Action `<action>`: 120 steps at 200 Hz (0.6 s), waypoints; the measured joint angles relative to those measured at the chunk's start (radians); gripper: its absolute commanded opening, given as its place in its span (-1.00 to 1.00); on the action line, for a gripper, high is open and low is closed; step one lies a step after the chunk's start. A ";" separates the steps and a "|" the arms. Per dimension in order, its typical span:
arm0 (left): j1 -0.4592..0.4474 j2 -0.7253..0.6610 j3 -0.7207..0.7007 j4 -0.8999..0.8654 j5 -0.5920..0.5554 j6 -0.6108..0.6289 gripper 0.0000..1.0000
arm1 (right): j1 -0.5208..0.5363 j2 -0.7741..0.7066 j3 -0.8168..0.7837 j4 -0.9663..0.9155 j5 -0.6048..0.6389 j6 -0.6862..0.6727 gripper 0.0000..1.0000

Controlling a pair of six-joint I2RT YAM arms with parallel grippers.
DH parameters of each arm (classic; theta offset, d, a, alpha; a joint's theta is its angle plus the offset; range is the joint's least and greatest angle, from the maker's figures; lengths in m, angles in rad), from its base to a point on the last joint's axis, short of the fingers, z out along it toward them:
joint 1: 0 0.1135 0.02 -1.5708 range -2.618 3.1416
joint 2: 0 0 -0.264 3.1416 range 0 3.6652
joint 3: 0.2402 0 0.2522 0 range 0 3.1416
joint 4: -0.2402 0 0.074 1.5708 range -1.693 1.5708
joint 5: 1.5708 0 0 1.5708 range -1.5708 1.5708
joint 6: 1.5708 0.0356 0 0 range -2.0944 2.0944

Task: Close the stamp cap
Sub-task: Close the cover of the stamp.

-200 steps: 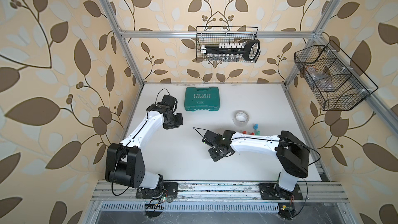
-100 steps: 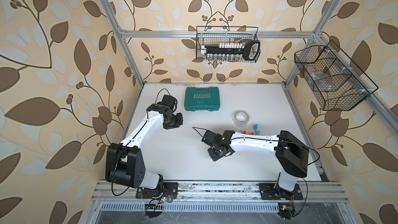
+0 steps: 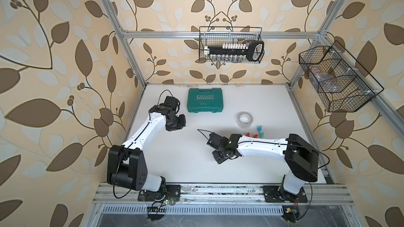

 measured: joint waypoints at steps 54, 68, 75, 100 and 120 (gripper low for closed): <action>0.000 0.000 0.000 0.000 0.000 0.001 -0.91 | 0.000 -0.003 0.000 0.016 0.003 -0.028 -1.00; 0.000 0.000 0.000 0.000 0.000 0.001 -0.91 | 0.001 -0.003 0.000 0.016 0.005 -0.029 -1.00; 0.000 0.000 0.000 0.000 0.000 0.001 -0.91 | 0.002 -0.003 0.000 0.016 0.008 -0.029 -1.00; 0.000 0.000 0.000 0.000 0.001 0.002 -0.91 | 0.004 -0.003 0.000 0.015 0.015 -0.026 -1.00; 0.000 0.000 0.000 0.000 0.002 0.002 -0.91 | 0.007 -0.003 0.000 0.015 0.021 -0.021 -1.00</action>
